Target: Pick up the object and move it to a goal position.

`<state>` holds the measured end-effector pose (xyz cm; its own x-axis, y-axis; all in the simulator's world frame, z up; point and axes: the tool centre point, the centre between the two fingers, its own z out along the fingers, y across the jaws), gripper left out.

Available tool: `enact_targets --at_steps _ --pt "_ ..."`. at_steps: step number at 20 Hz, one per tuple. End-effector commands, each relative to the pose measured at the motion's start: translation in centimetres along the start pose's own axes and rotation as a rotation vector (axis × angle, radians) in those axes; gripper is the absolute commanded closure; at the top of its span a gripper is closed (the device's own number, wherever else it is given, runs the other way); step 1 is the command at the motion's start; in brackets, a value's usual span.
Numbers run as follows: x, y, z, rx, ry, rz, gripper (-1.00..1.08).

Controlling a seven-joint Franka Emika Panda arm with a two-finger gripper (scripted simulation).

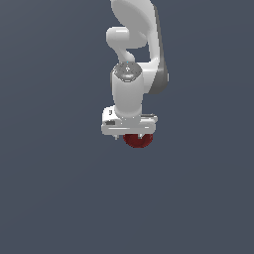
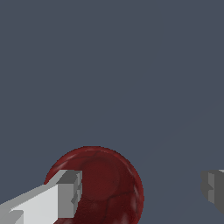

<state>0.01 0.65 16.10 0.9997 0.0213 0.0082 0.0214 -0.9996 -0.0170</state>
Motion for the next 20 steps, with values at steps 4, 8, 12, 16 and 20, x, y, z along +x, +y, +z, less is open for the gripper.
enact_targets --at_steps 4,8,12,16,20 --pt "0.1 0.1 -0.1 0.004 0.003 0.006 -0.2" --pt "0.4 0.2 -0.2 0.013 0.011 0.021 -0.2" --pt "0.4 0.1 -0.1 0.012 0.005 0.012 -0.2" --pt "0.5 0.0 0.3 0.011 -0.016 -0.02 -0.2" --pt "0.6 -0.2 1.0 0.011 -0.052 -0.077 -0.2"
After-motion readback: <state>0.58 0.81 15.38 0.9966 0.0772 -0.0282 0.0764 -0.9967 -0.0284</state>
